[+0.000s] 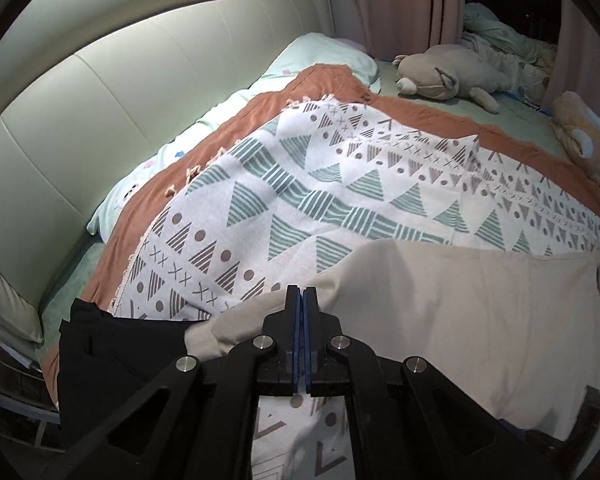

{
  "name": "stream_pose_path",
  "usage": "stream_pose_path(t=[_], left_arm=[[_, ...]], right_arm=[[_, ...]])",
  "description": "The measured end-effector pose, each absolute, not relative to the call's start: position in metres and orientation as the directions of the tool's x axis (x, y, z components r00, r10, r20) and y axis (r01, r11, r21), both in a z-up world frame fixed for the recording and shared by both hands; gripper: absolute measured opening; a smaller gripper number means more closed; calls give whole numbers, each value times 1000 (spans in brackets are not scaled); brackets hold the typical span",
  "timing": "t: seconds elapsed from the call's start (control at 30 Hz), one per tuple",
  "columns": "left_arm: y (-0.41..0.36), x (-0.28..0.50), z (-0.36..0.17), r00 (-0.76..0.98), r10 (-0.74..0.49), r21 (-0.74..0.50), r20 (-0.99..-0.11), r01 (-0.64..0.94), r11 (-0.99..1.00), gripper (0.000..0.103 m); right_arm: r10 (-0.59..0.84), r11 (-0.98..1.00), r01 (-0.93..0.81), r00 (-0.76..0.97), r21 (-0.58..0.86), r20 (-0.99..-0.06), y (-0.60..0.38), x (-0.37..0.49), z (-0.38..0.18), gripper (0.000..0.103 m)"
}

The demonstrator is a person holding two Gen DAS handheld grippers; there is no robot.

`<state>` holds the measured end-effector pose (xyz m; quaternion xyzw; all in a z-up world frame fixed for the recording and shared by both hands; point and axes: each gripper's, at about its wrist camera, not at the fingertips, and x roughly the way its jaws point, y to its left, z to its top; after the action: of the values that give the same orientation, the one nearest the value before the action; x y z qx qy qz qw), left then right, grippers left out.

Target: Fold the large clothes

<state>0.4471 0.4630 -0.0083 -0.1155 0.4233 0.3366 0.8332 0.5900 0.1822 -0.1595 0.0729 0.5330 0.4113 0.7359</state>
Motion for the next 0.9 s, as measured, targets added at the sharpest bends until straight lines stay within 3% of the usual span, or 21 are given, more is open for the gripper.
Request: stream_pose_path(t=[0.27,0.3,0.37,0.4,0.43,0.63,0.9], left_arm=[[407,463,48,521,437,69,-734,-582,810,2],[398,464,56,540,431,63,-723,-570,819,2],[382,466,69,578,406,39,-708,-542,839,2],[372,467,75,593,397,37,-700,-525,850,2],[361,469,80,607,386,40,-695,-503,863,2],[331,479,66,579,334,71,-744,-428,901,2],[337,476,-27,507,160,-86,-847,-427,900,3]], right_arm=[[703,656,-467,92,593,-705,164,617,-155,18],[710,655,-464,108,596,-696,157,619,-148,23],[725,651,-459,138,605,-675,143,619,-137,49],[732,651,-451,157,611,-663,134,620,-131,74],[738,651,-443,175,617,-652,125,619,-127,78],[722,686,-390,259,614,-642,78,617,-117,78],[701,711,-365,304,601,-645,29,602,-102,78]])
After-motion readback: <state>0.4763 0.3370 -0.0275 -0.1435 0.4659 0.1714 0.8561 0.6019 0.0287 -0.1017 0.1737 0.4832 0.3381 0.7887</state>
